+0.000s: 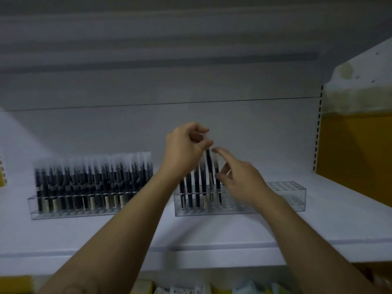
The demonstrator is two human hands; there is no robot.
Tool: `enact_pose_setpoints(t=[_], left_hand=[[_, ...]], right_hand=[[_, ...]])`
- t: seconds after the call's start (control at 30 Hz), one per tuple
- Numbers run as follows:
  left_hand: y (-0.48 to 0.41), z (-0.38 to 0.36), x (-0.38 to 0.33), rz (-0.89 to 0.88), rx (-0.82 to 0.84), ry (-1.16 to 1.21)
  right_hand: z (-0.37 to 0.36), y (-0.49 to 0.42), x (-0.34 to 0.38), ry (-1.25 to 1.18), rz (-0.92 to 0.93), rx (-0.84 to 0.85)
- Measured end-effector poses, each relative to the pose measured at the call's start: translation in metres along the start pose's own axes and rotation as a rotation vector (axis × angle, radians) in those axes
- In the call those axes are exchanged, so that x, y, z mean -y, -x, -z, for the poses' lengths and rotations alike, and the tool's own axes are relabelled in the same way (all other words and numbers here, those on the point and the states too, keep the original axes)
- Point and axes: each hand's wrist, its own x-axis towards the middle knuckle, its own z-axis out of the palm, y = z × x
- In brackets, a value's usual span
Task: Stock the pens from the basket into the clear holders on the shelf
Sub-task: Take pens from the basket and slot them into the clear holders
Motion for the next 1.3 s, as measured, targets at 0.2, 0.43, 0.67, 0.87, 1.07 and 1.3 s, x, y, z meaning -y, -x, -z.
enact_pose_setpoints(t=[0.2,0.43,0.67,0.87,1.07,1.3], left_hand=[[-0.008,0.004,0.000,0.025,0.051,-0.029],[-0.001,0.011,0.002,-0.005,0.037,-0.011],[0.002,0.015,0.001,0.036,0.156,-0.050],[0.006,-0.013,0.005,-0.042,0.141,-0.308],[0.000,-0.020,0.001,-0.052,0.183,-0.475],[0.011,-0.013,0.008,-0.126,0.238,-0.597]], right_hand=[[0.011,0.009,0.007,0.058,-0.012,0.137],[0.009,0.013,0.009,0.072,-0.034,0.133],[0.009,0.015,0.007,0.057,-0.068,0.117],[0.006,0.017,0.009,0.112,-0.082,0.124],[0.009,0.016,0.012,0.074,-0.107,0.134],[0.007,0.017,0.010,0.064,-0.123,0.149]])
